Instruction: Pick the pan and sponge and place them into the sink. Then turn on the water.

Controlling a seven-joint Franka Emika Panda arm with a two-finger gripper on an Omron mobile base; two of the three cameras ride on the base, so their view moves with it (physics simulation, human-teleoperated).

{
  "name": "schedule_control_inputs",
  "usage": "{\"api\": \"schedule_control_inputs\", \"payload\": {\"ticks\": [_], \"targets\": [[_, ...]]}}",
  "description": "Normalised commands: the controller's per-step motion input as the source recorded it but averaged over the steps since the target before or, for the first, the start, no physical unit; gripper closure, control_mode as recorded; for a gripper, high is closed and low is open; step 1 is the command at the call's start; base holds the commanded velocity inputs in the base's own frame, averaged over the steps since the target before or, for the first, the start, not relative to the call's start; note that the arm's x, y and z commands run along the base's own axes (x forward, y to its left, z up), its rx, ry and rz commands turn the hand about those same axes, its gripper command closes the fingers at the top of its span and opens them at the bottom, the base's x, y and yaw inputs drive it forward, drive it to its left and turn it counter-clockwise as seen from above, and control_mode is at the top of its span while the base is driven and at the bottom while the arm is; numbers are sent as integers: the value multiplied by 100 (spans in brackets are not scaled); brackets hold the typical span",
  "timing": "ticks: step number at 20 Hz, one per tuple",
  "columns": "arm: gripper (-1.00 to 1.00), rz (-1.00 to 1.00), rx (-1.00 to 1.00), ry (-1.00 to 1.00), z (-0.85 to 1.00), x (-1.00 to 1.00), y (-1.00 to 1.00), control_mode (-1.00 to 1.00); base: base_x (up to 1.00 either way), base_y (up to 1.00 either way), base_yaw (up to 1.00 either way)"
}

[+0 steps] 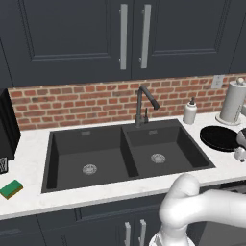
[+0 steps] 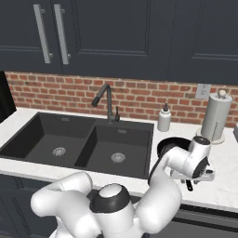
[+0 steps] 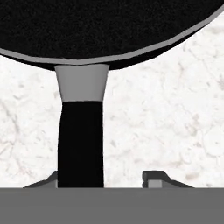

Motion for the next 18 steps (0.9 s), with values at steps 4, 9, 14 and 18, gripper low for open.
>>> {"api": "schedule_control_inputs", "payload": {"ticks": [4, 9, 14, 18], "targets": [[100, 0, -5, 13, -30, 0, 0, -100, 0, 0, 0], [100, 0, -5, 17, -43, -1, 18, -100, 0, 0, 0], [100, 0, 3, -1, 4, -46, 25, -100, 0, 0, 0], [100, -1, 10, -4, 39, -86, 8, -100, 0, 0, 0]]}}
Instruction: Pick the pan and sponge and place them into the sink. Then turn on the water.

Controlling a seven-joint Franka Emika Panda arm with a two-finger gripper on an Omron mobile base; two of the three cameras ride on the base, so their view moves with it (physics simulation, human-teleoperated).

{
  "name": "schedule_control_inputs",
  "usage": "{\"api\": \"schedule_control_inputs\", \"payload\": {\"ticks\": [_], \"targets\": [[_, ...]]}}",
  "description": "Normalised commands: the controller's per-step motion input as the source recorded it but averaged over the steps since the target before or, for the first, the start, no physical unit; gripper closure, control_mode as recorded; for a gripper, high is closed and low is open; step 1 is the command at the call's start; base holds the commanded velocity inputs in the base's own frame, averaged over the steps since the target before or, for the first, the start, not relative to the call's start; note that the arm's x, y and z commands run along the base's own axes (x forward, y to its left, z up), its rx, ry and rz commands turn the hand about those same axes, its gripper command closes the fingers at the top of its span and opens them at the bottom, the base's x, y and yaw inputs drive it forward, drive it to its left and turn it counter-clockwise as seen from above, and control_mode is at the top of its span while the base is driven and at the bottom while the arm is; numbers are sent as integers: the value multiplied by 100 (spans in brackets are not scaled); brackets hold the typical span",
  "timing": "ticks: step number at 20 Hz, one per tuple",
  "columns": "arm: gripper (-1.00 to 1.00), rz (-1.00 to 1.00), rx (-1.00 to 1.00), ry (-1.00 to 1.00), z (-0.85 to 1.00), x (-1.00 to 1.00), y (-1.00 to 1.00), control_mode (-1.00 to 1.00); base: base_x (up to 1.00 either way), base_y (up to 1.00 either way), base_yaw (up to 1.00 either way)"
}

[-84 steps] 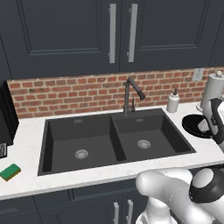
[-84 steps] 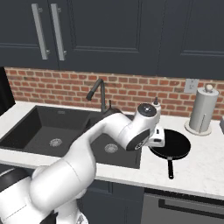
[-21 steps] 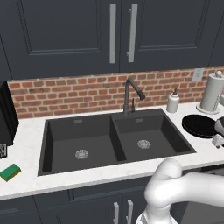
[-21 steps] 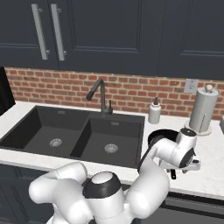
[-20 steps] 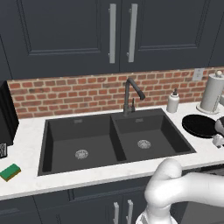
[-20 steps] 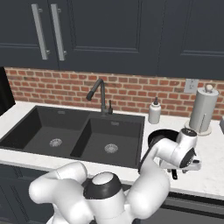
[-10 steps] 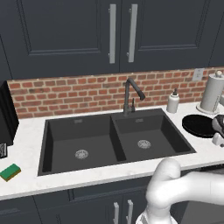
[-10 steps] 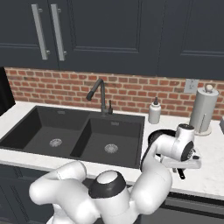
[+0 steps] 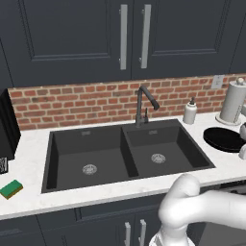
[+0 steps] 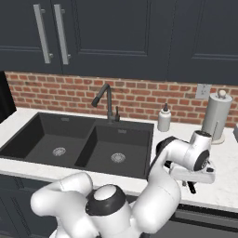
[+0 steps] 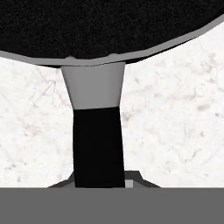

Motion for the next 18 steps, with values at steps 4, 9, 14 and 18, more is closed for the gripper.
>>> {"api": "schedule_control_inputs", "payload": {"ticks": [4, 9, 14, 18], "targets": [[100, -4, 6, -14, 71, -100, 7, -100, 0, 0, 0], [100, -1, 0, -20, 90, -76, 30, -100, 0, 0, 0], [100, 9, 0, -4, 79, -13, 59, -100, 0, 0, 0], [100, 17, -4, 1, 47, 1, 69, -100, 0, 0, 0]]}}
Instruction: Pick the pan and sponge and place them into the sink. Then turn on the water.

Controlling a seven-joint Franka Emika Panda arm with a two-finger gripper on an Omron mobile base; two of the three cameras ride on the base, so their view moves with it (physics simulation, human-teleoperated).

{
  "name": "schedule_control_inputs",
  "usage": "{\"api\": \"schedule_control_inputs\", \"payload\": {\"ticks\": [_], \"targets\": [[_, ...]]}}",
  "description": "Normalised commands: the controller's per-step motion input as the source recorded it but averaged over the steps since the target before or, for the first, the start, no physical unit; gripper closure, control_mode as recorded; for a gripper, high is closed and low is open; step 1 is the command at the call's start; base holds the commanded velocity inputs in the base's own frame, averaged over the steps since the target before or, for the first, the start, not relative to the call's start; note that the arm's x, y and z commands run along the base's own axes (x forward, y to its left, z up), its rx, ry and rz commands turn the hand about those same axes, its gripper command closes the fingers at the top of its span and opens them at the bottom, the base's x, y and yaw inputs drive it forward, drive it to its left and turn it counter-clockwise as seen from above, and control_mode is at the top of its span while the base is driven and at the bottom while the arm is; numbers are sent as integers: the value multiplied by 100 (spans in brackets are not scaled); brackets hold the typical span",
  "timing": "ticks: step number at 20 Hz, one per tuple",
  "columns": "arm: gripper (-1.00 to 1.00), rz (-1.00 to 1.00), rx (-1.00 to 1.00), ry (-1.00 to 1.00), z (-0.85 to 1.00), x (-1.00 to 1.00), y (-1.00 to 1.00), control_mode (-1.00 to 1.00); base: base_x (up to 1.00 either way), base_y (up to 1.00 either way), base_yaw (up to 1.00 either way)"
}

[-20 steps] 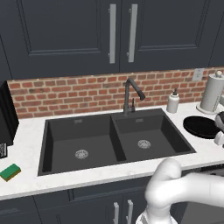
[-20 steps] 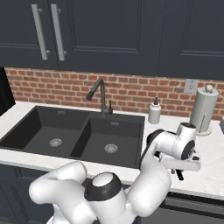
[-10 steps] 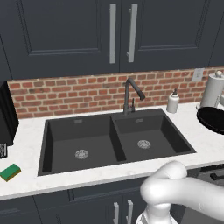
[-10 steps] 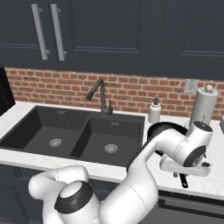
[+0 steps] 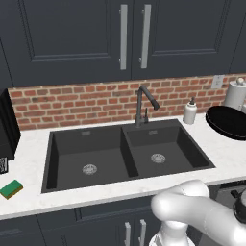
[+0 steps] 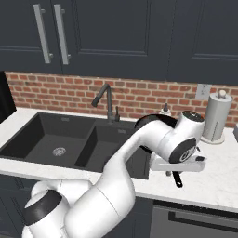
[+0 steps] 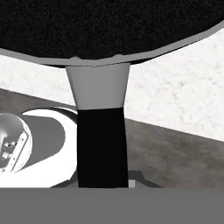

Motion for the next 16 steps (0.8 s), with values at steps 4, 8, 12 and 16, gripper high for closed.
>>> {"api": "schedule_control_inputs", "payload": {"ticks": [4, 8, 12, 16], "targets": [[100, 16, -8, 12, 20, 7, 68, -100, 0, 0, 0], [100, 17, -8, 24, 0, 15, 43, -100, 0, 0, 0], [100, 16, -4, 21, 0, 25, 30, -100, 0, 0, 0], [100, 15, 0, 9, -10, 55, 39, -100, 0, 0, 0]]}}
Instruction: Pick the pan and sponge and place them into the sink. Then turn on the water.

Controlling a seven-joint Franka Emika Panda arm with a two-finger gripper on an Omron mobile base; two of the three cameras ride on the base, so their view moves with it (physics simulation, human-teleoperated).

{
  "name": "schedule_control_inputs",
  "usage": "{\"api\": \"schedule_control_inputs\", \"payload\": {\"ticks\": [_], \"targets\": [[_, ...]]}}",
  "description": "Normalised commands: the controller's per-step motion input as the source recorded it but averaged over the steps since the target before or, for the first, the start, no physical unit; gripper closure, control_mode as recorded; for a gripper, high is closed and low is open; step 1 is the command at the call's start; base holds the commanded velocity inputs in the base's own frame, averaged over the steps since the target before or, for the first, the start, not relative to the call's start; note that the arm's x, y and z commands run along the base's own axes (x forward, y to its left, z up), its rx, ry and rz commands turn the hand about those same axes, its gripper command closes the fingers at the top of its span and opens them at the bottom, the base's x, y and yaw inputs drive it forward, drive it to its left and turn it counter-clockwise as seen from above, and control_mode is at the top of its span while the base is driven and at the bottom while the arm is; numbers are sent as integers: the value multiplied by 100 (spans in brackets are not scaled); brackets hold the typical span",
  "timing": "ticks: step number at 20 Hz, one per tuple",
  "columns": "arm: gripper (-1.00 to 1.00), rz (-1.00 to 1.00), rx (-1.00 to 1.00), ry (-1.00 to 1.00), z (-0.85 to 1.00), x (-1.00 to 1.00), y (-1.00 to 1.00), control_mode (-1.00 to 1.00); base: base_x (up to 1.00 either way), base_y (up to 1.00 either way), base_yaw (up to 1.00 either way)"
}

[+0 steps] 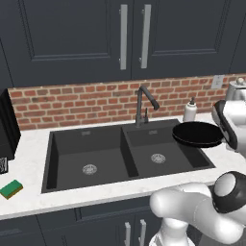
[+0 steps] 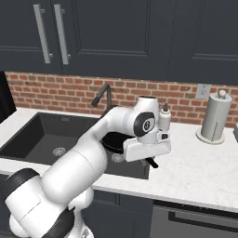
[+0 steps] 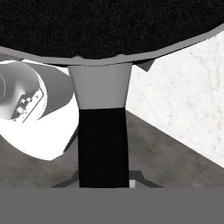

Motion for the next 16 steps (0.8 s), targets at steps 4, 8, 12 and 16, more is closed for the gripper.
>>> {"api": "schedule_control_inputs", "payload": {"ticks": [4, 8, 12, 16], "targets": [[100, 13, 0, 11, -14, 73, 44, -100, 0, 0, 0], [100, 9, 0, 13, -25, 78, 55, -100, 0, 0, 0], [100, 10, 0, 11, -37, 77, 55, -100, 0, 0, 0], [100, 8, 0, 8, -38, 64, 38, -100, 0, 0, 0]]}}
